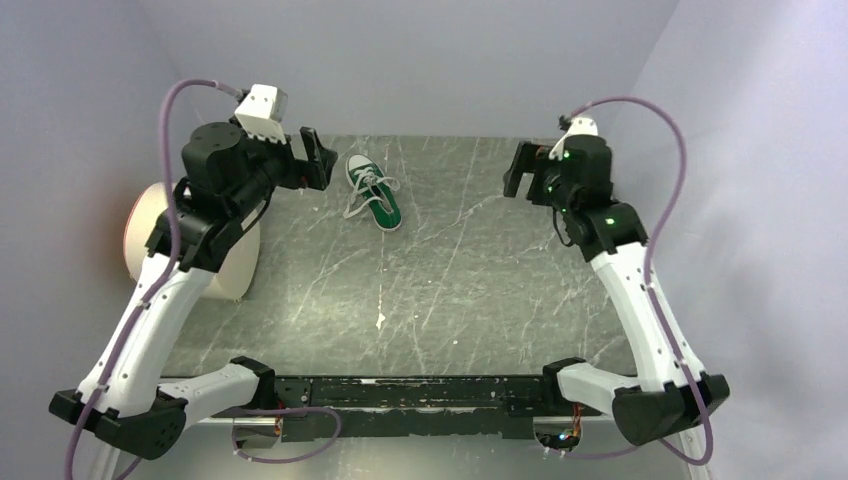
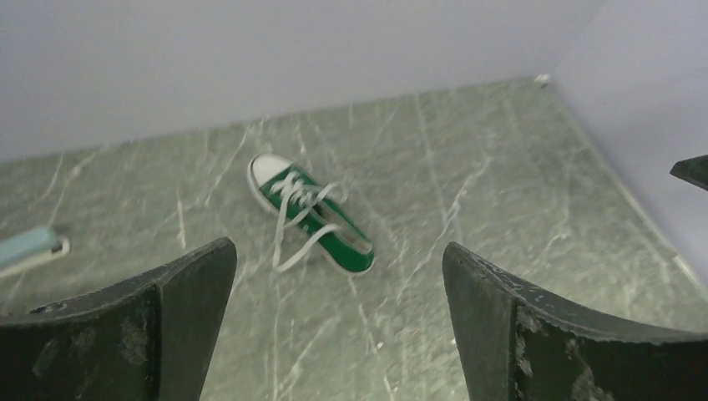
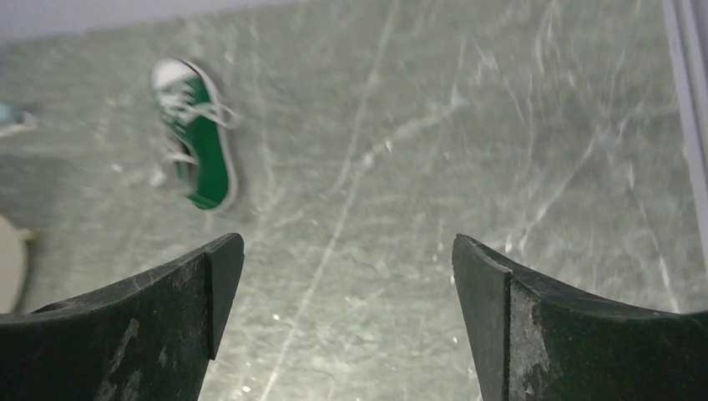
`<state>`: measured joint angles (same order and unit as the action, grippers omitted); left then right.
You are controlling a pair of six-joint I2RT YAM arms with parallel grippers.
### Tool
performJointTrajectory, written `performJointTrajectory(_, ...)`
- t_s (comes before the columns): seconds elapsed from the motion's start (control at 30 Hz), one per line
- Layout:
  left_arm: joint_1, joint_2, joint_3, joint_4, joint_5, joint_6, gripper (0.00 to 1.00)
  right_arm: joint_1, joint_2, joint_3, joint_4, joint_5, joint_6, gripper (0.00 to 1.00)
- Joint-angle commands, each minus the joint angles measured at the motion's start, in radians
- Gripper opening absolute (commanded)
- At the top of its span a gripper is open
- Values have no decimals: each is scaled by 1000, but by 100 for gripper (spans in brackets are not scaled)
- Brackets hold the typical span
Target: Tie the shoes
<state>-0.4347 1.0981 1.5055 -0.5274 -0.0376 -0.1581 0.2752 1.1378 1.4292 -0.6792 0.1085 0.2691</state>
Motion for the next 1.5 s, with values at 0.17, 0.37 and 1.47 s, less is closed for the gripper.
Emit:
performJointTrajectory(0.17,99,26,-232,69,59,-40,98,-72,27,-377,291,-12,85,100)
performJointTrajectory(0.37,39,83,-301,40,57,-27,98,-106,7,-462,304,-309,75,100)
performJointTrajectory(1.47,-128,-64,-430,-227,-15,-148,98,325,1032,401,264,-203,107,71)
